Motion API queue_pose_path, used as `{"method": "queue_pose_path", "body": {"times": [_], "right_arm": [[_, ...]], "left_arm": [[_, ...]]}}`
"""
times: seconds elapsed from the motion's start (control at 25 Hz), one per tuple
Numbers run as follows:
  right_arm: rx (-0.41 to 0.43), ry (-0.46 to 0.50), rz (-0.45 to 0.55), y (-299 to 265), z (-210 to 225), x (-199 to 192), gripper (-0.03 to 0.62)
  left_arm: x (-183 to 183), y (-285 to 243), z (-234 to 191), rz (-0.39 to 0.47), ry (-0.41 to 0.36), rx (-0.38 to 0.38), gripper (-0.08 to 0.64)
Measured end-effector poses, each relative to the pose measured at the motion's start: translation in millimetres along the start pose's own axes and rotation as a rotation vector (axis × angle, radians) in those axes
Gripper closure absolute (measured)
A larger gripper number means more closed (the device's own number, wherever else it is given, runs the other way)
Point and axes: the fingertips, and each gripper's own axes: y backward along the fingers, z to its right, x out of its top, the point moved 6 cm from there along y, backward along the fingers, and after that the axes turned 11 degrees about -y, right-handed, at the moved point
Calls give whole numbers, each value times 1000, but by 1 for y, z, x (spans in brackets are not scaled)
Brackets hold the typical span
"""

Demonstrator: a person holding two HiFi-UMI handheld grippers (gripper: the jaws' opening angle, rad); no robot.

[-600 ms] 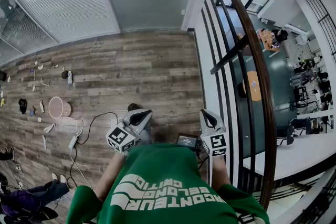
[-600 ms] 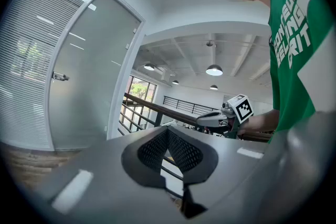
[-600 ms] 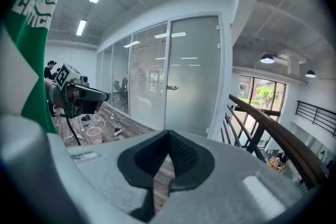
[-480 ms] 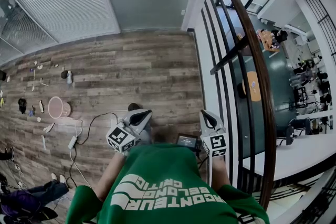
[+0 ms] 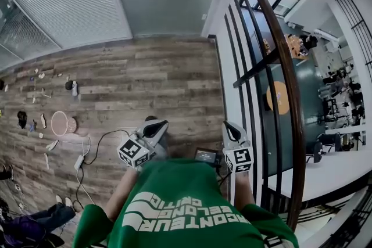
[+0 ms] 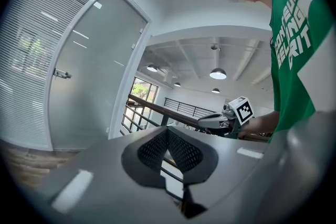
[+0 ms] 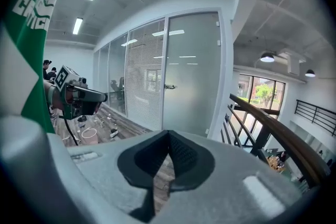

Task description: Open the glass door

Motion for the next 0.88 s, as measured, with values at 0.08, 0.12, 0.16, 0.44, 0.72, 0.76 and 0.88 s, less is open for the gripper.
{"method": "queue_pose_path", "body": {"times": [0.08,0.12,0.16,0.44,0.72,0.76,0.88], "right_arm": [[-5,3,-1,-18,3,9,600],[-9,2,0,-27,5,14,600],[-14,1,0,-37,6,19,600],[-36,29,-4,-110,4,70,600],[-23,38,-43,-170,-7,100,600],[-18,41,-51,-177,-9,101,600],[-5,44,-74,-193,-10,106,600]], "left_arm": [[2,-6,-18,3,3,-2,551],[4,-9,-28,7,4,-4,551],[7,-13,-40,11,4,-5,551],[34,-30,-130,19,-11,-24,551],[48,-35,-217,9,-13,-13,551],[47,-35,-226,4,-7,-12,551],[43,-39,-240,-2,14,-11,551]]}}
